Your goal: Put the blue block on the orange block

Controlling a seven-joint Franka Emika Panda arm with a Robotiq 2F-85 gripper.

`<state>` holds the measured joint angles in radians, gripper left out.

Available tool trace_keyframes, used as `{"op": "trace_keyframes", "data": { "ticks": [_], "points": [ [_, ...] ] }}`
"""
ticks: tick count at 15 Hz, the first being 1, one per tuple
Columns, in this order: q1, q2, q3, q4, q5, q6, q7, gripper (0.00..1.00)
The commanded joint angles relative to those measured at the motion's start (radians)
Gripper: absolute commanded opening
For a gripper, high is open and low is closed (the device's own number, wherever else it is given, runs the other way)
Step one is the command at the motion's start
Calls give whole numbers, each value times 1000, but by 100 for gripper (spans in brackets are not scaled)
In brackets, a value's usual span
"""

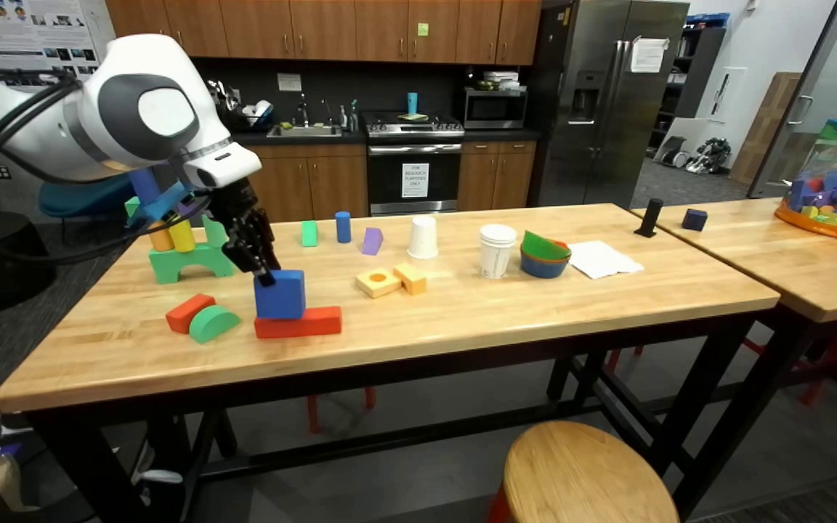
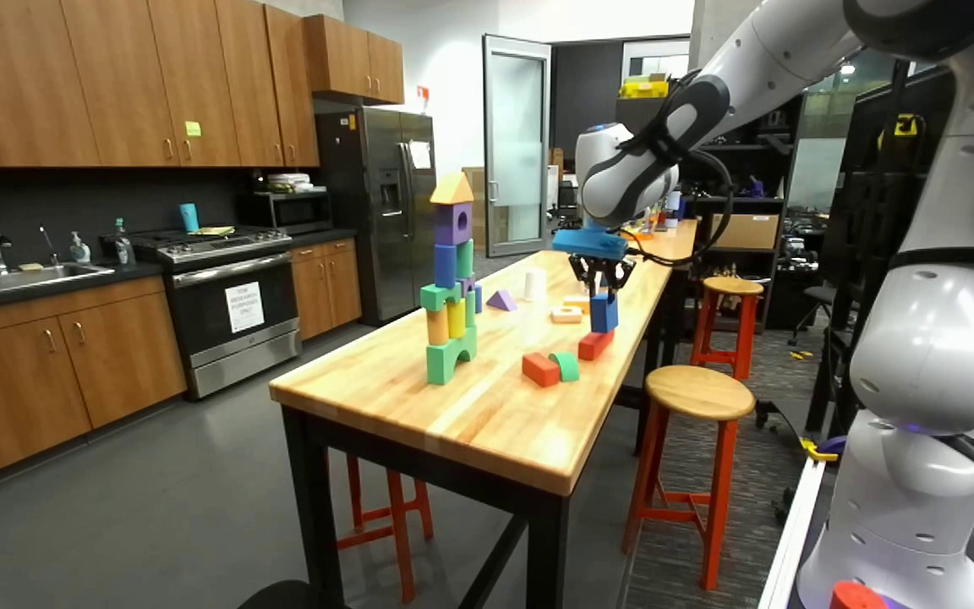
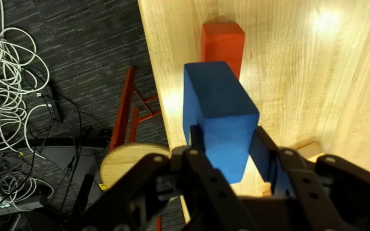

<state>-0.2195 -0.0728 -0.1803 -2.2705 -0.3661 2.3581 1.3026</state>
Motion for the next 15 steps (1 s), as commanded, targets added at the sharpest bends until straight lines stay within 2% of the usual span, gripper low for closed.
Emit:
{"op": "trace_keyframes", "data": {
  "ticks": [1,15],
  "points": [
    [-3,-14,5,-21,0,30,33,15],
    [-11,27,-12,-17,16,130,-15,15]
  ]
}}
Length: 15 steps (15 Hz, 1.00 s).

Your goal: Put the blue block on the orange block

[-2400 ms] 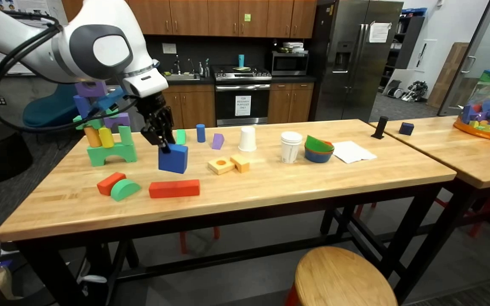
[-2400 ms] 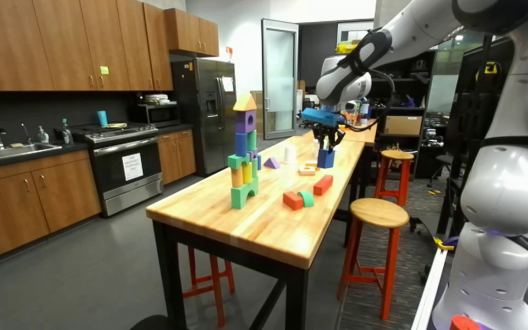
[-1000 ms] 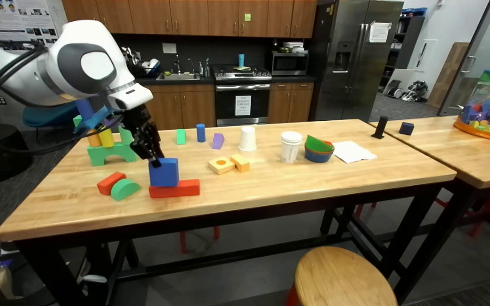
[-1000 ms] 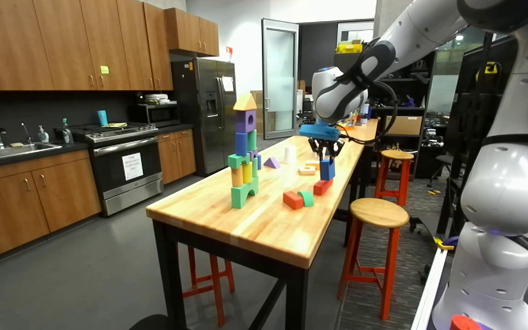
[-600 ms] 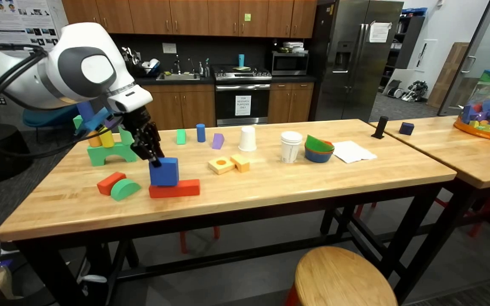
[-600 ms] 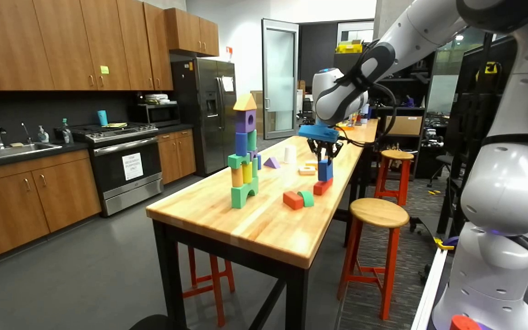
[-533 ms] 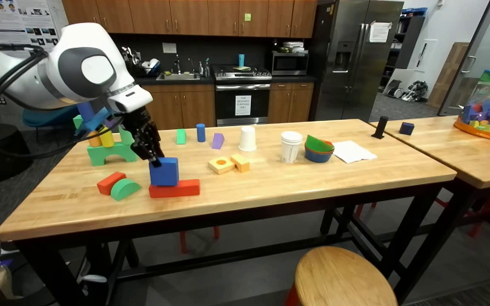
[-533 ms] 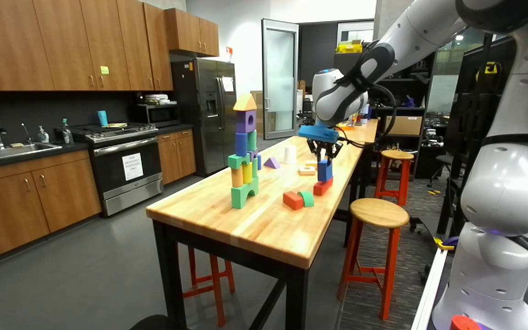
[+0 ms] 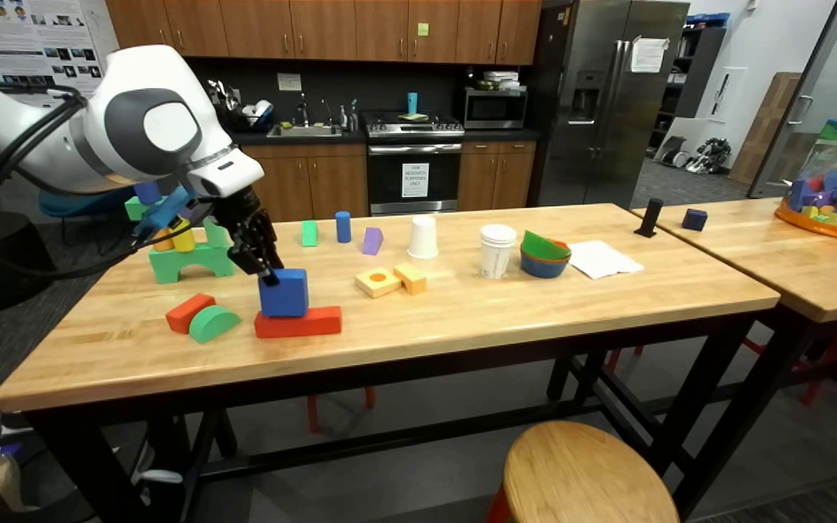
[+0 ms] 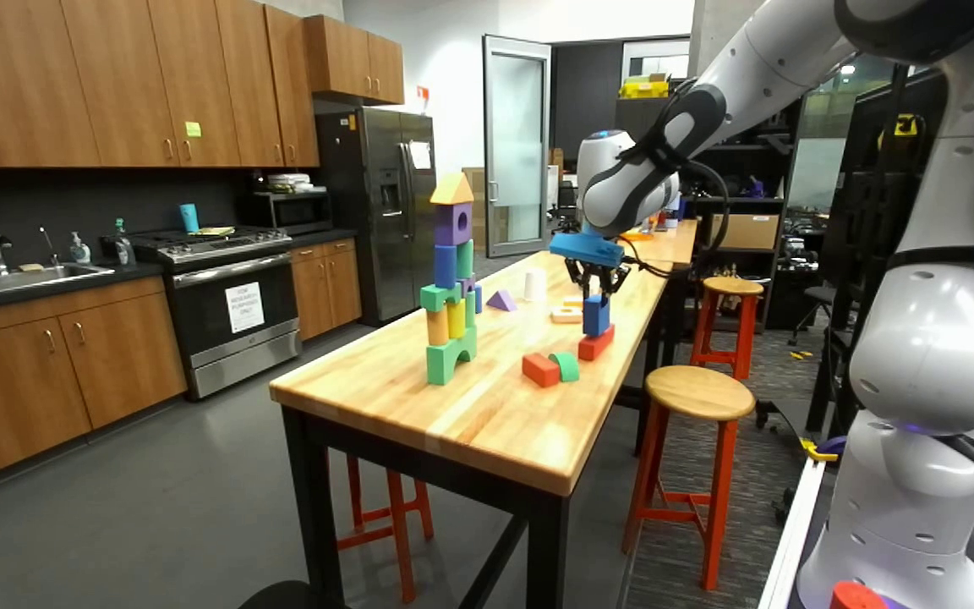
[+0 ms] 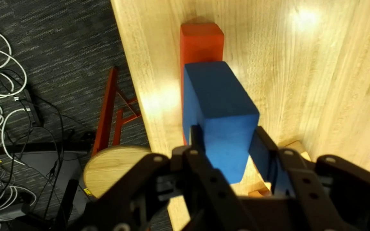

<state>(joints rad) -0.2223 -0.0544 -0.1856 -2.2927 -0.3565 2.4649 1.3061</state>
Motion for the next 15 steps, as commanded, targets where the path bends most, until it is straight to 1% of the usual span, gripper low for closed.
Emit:
{"op": "trace_keyframes", "data": {
  "ticks": [1,13,15],
  "points": [
    [-10,11,-9,7,7,26,-20,15],
    [-11,36,-20,18,12,40,-41,15],
    [-11,36,-19,15,6,57,-51,15]
  ]
}}
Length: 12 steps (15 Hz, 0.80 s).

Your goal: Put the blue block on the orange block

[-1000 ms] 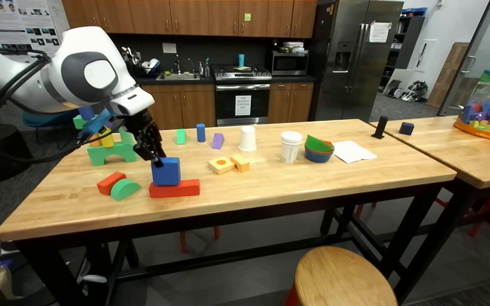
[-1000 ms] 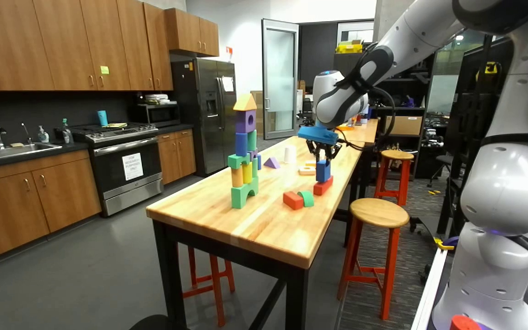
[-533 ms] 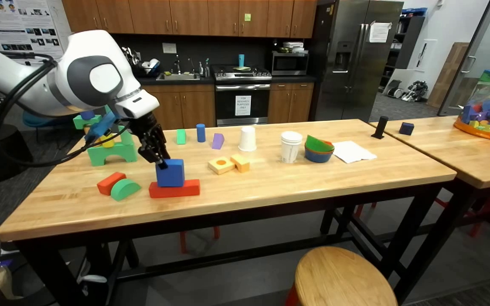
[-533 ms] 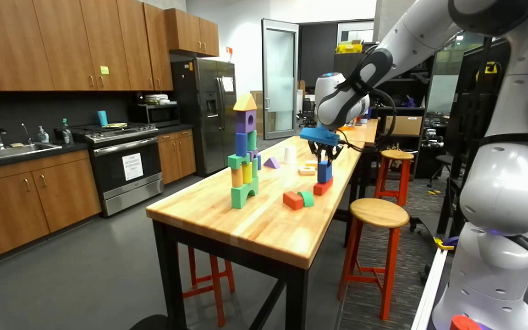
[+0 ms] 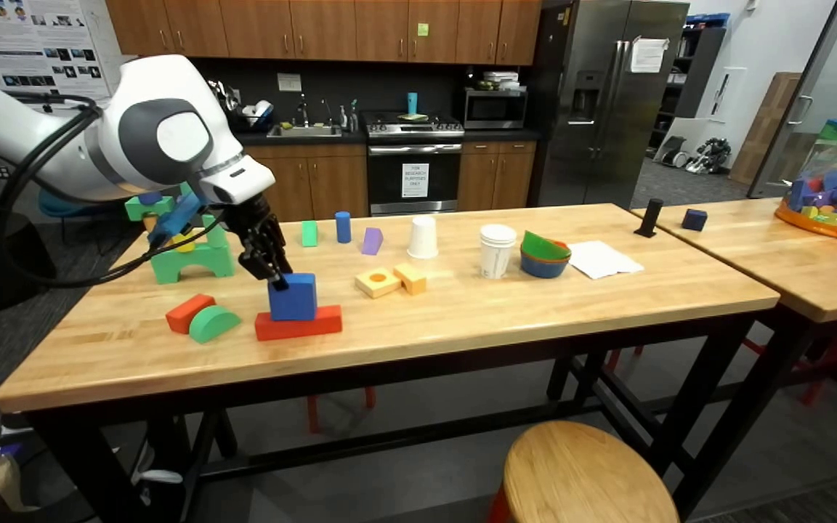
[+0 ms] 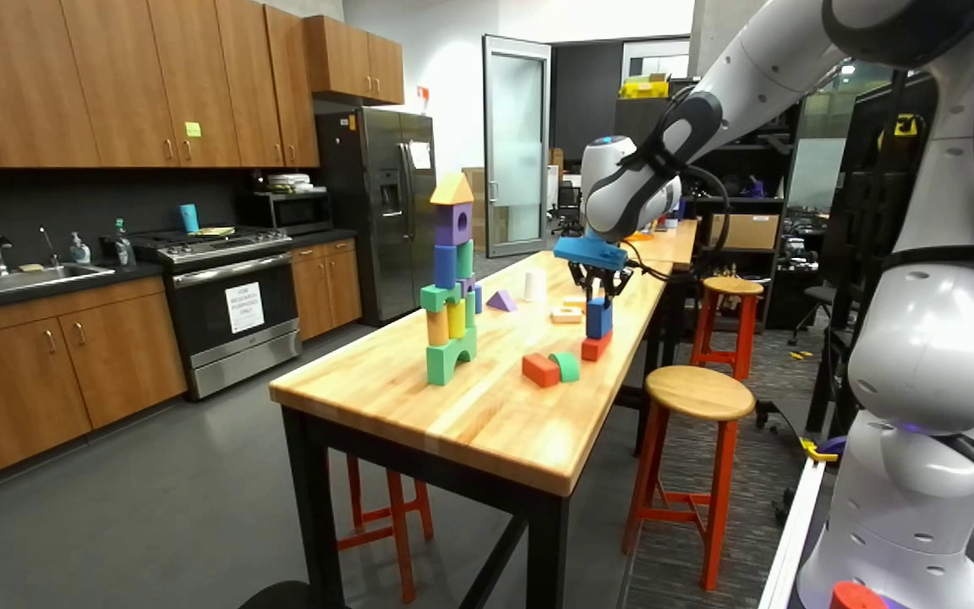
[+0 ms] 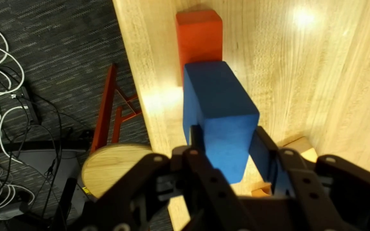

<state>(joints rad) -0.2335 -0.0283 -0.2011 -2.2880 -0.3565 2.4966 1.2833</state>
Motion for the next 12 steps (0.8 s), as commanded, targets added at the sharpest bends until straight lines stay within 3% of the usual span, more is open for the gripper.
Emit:
{"op": "trace_keyframes", "data": {
  "ticks": [1,12],
  "points": [
    [1,9,-3,9,10,31,-41,15],
    [-1,10,-5,11,11,65,-136,15]
  ]
}}
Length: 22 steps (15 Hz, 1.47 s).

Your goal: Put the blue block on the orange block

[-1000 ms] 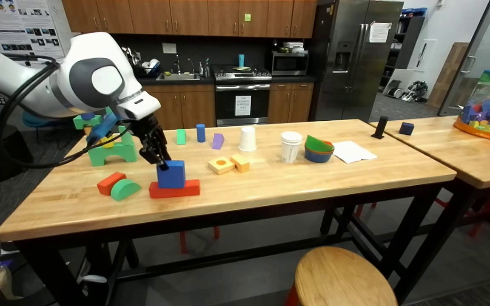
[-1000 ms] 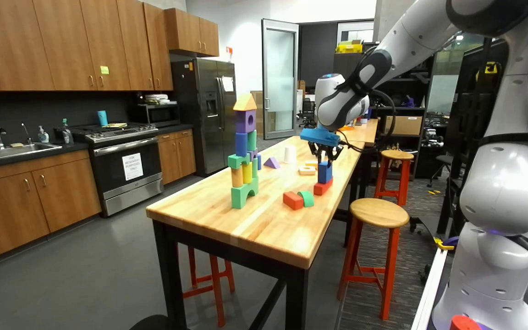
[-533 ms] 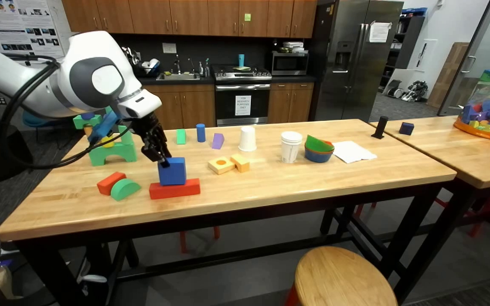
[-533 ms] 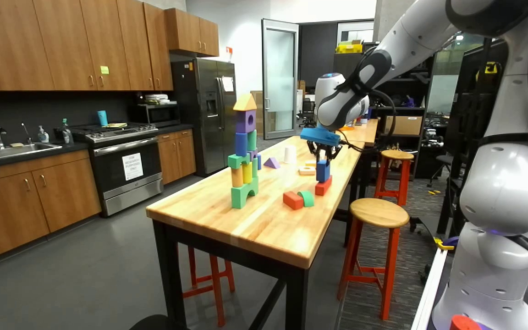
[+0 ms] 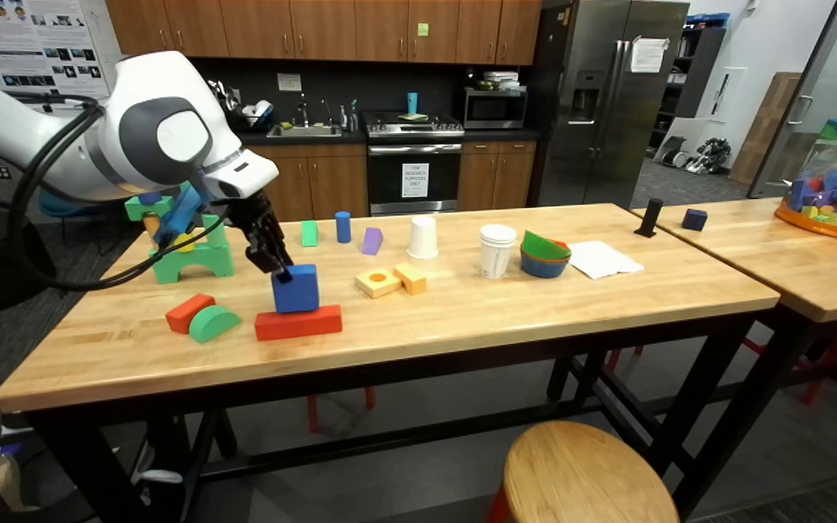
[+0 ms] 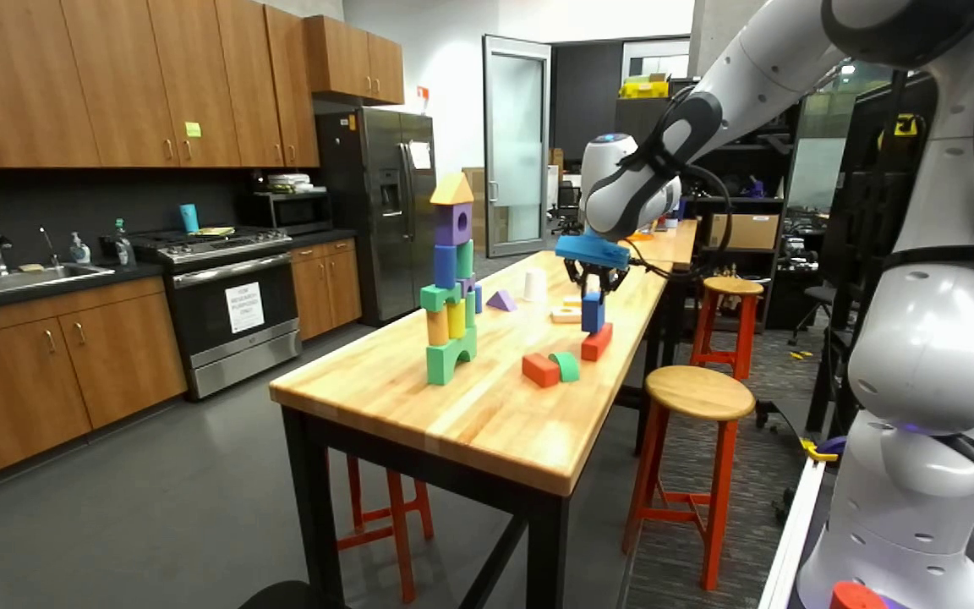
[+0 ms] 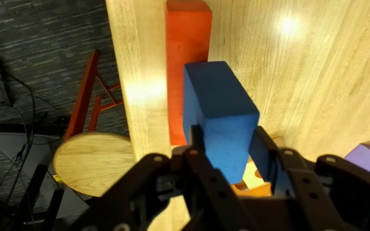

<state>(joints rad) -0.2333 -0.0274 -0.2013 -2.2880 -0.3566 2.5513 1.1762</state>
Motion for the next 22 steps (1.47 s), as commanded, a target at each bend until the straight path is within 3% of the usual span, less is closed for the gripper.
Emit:
{"op": "trace_keyframes", "data": {
  "ticks": [1,22],
  "points": [
    [-1,9,-4,12,12,10,-32,15],
    [1,-2,-9,18,52,-28,-5,15]
  ]
}}
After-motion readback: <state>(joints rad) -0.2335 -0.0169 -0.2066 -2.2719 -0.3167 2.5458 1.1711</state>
